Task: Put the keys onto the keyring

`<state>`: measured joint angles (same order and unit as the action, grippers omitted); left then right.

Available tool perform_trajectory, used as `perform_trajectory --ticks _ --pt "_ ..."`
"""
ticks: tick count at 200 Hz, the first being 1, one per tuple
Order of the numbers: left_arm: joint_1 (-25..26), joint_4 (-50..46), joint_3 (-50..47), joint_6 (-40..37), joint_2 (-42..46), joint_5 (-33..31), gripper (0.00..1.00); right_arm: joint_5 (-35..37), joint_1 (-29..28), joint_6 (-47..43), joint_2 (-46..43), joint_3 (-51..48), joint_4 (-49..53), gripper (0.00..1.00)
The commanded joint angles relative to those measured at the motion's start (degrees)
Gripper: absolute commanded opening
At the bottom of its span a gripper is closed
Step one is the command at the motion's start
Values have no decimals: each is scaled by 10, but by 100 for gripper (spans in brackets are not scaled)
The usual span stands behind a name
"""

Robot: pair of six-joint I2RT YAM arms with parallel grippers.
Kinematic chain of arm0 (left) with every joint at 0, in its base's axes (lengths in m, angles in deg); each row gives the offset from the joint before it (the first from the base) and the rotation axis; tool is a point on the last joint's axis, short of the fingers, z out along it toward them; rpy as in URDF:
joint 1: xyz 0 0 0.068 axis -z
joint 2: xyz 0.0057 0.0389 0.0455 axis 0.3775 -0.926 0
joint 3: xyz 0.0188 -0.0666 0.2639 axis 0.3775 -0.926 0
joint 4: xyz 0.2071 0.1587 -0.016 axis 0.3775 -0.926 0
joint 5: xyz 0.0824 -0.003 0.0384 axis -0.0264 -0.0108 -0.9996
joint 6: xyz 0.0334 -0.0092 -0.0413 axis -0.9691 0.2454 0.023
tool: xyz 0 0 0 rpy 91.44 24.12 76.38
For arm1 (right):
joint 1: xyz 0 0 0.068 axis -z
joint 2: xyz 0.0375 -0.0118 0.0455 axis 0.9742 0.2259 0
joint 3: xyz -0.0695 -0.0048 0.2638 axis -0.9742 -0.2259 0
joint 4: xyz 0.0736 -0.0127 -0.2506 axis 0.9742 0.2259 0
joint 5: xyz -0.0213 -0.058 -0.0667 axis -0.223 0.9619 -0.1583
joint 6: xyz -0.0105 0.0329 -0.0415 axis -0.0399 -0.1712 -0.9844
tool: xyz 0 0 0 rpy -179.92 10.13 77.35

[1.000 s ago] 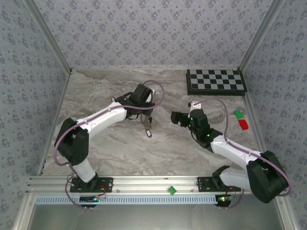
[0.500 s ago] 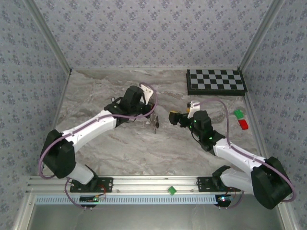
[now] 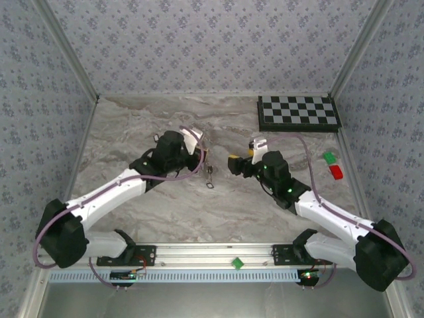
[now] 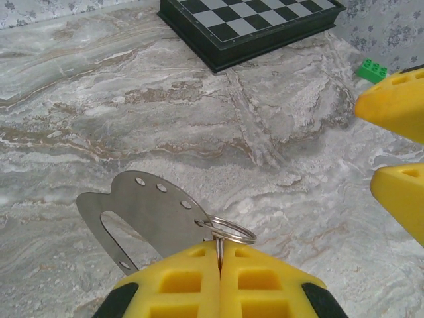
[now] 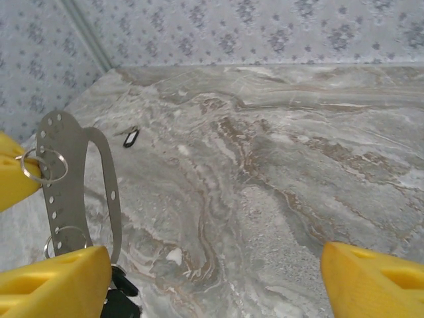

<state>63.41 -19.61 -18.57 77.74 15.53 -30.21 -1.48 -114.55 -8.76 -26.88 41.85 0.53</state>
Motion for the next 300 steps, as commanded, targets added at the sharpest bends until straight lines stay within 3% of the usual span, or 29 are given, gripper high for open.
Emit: perform_trajectory --ticks 1,20,53,124,181,300 --pt "-11 37 -10 -7 28 34 0 -28 -17 -31 6 34 5 76" --pt "-31 54 -20 12 38 94 0 -57 -25 -46 12 51 7 68" --pt "-66 97 -31 49 41 199 0 -108 -26 -61 18 64 0 67" --pt "-68 96 -12 57 23 296 0 -154 -22 -90 47 95 15 64" --pt "-68 79 3 50 11 346 0 -193 1 -84 52 98 5 62" --pt "-68 56 36 42 -16 369 0 -201 -6 -95 15 58 -15 69"
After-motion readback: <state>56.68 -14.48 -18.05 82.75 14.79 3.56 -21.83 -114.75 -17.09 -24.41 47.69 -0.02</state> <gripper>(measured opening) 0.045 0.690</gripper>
